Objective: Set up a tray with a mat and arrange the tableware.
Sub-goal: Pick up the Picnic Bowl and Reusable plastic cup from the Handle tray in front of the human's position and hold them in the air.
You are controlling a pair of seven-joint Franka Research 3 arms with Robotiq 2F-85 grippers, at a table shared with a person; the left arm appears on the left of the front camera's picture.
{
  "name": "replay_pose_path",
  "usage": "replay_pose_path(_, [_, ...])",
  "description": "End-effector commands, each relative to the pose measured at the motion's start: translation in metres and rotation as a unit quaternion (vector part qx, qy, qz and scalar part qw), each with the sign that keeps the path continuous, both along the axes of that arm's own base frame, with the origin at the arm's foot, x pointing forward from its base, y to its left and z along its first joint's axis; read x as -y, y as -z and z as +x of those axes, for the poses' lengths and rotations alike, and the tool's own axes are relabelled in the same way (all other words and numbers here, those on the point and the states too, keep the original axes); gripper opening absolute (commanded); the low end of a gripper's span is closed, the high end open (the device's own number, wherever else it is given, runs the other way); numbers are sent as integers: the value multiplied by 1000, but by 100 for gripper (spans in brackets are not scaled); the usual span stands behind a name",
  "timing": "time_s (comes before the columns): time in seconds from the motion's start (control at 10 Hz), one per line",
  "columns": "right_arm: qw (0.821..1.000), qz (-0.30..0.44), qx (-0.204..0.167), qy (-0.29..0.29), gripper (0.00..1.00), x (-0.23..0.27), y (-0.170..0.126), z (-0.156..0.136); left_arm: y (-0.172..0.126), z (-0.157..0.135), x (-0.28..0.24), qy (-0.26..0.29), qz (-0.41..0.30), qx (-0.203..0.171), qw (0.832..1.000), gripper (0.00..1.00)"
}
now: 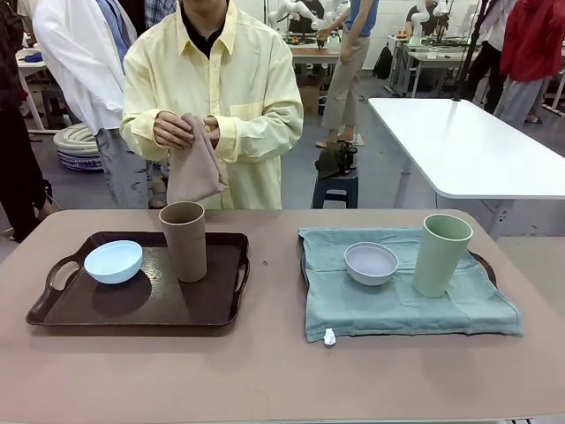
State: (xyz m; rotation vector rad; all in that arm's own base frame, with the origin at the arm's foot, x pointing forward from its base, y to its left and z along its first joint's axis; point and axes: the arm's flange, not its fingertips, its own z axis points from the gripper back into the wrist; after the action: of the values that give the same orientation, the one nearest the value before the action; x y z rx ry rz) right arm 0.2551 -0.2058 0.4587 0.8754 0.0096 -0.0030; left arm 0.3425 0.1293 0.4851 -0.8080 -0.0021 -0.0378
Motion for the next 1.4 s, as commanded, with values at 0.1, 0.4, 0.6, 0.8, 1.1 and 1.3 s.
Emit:
replay_pose_path(0.1, [994, -74, 59, 46, 100, -80, -26, 20, -22, 16, 37, 30, 112, 1, 993, 100])
replay_pose_path(0.4, [982, -148, 111, 33, 100, -184, -44, 36, -50, 31, 91, 51, 234, 9, 971, 100])
replay_pose_path(0.6, [971, -197, 138, -10, 100, -274, -58, 39, -65, 47, 119, 68, 306, -12, 950, 100])
replay_pose_path(0.8, [954, -250, 163, -38, 100, -344, -64, 44, -63, 64, 131, 83, 358, -47, 929, 100])
replay_pose_path(1.1, [934, -338, 117, -29, 100, -421, -42, 73, -41, 83, 139, 84, 394, -86, 911, 100])
replay_pose_path(1.3, [942, -324, 83, -14, 100, -432, -37, 89, -32, 86, 132, 84, 366, -86, 923, 100])
